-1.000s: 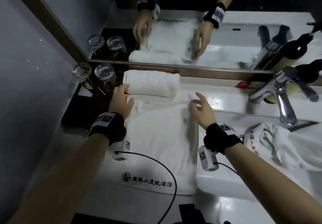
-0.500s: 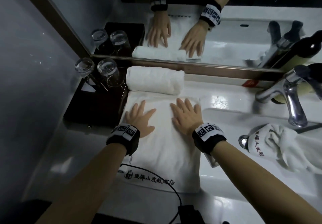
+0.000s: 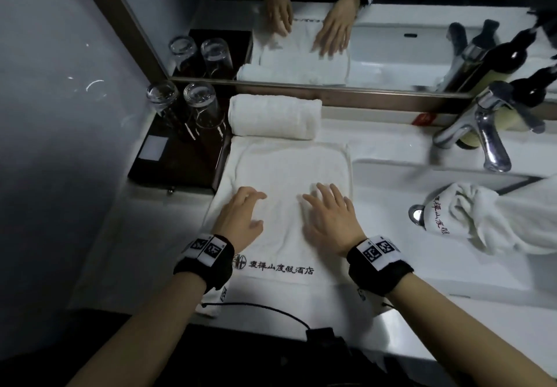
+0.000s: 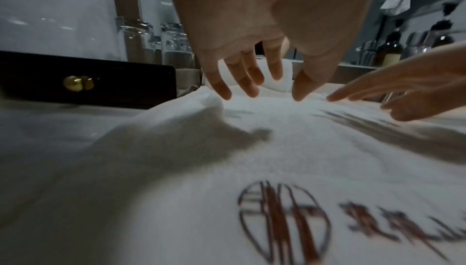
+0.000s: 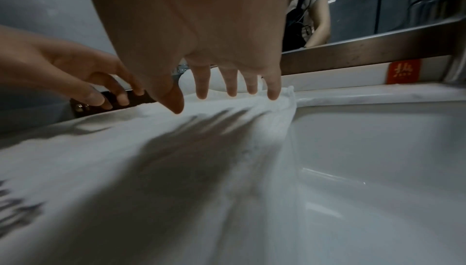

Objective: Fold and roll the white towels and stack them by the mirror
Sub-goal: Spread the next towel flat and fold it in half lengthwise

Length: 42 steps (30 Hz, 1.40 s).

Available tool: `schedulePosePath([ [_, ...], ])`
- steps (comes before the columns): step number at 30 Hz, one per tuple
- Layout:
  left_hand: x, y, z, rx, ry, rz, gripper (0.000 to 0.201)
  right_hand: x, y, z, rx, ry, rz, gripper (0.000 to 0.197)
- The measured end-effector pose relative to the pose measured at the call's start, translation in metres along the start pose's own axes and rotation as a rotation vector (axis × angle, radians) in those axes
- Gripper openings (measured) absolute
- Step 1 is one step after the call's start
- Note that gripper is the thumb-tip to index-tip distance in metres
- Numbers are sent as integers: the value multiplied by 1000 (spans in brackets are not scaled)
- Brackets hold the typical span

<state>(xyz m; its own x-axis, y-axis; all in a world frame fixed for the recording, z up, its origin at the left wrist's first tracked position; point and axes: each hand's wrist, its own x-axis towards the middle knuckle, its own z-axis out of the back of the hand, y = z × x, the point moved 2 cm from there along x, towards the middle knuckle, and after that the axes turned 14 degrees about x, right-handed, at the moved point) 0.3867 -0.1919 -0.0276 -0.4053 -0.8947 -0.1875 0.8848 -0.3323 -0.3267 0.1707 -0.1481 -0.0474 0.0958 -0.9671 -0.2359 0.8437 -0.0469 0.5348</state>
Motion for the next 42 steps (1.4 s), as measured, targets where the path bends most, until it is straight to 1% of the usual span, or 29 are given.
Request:
schedulePosePath([
  [3,-28,10,-1,-54,-16,-33,23,-29,9,-11,-9,-50,4,56],
  [5,-44,23,-5,-5,35,-87,17,-48,15,-21,-33,-60,0,54],
  [6,-52,30,-8,42,73,-114,20,-57,18,-28,-35,-57,-13,55],
  [8,-66,45,-15,127,127,-156,36,-74,24,-40,3,-84,-49,59],
  [10,-78,56,-21,170,137,-167,48,-91,30,-50,48,-135,-77,62],
  [13,-92,65,-29,218,100,-219,48,-113,32,-66,21,-159,-90,53],
  [16,-100,67,-31,227,74,-253,43,-131,30,-79,-18,-136,-113,55],
  [19,-112,69,-33,254,63,-261,41,-145,31,-87,-24,-159,-122,54],
  [21,-124,71,-36,269,37,-269,43,-153,36,-92,-40,-156,-132,57],
  [24,-144,75,-42,310,15,-281,51,-167,43,-96,-72,-124,-131,68],
  [26,-154,77,-44,347,22,-288,57,-177,46,-95,-68,-117,-107,73],
  [28,-162,79,-45,376,36,-310,60,-185,48,-96,-28,-115,-103,72],
  [30,-168,80,-45,396,37,-331,58,-190,50,-98,-36,-134,-118,63],
  [31,-170,80,-46,401,32,-337,56,-191,51,-99,-59,-168,-116,57],
  [33,-174,81,-45,381,21,-338,50,-193,53,-99,-64,-262,-64,49],
  [35,-179,82,-44,332,11,-338,45,-195,52,-98,8,-320,14,45],
  [36,-181,83,-43,304,0,-343,42,-198,52,-98,33,-322,34,46],
  [38,-184,85,-39,255,-29,-362,35,-204,49,-98,55,-294,25,50],
  [40,-188,87,-35,232,-79,-399,30,-211,46,-96,95,-296,13,46],
  [42,-190,91,-31,244,-128,-382,28,-216,42,-92,138,-325,37,39],
])
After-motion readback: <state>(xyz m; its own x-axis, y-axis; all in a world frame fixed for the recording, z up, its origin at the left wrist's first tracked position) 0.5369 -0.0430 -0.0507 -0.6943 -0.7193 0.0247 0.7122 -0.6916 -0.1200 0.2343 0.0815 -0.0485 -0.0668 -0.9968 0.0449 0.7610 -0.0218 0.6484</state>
